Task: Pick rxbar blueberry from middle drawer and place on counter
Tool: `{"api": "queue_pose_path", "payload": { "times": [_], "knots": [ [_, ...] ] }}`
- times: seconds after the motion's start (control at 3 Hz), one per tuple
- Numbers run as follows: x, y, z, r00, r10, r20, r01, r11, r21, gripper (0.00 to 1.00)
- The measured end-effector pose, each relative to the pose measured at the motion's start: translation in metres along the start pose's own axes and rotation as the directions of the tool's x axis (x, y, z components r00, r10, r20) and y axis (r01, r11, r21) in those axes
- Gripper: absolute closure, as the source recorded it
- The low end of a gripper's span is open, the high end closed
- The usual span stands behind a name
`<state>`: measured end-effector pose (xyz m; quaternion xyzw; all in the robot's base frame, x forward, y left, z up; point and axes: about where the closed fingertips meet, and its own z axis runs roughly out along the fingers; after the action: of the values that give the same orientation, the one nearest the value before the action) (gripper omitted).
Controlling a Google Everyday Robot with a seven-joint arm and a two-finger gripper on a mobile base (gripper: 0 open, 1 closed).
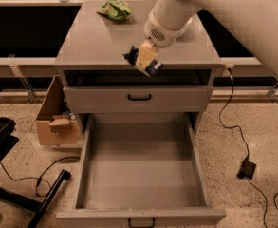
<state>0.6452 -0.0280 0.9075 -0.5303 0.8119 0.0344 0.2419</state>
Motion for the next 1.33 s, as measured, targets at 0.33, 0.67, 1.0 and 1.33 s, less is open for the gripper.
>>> {"api": "queue_pose_path", "payload": {
  "times": [0.33,0.67,1.0,1.33],
  "knots": [
    [-0.026,-0.039,-0.002,1.0,-0.009,-0.011,0.009,0.9995,0.031,1.0],
    [-0.061,-0.075,0.017,1.0,-0.015,0.002,0.015,0.9985,0.052,1.0],
    [-0.088,-0.112,0.026,0.999,-0.001,0.052,-0.004,0.9946,0.103,1.0],
    [-0.113,-0.151,0.023,0.988,0.007,0.156,-0.034,0.9851,0.169,1.0]
  ]
}}
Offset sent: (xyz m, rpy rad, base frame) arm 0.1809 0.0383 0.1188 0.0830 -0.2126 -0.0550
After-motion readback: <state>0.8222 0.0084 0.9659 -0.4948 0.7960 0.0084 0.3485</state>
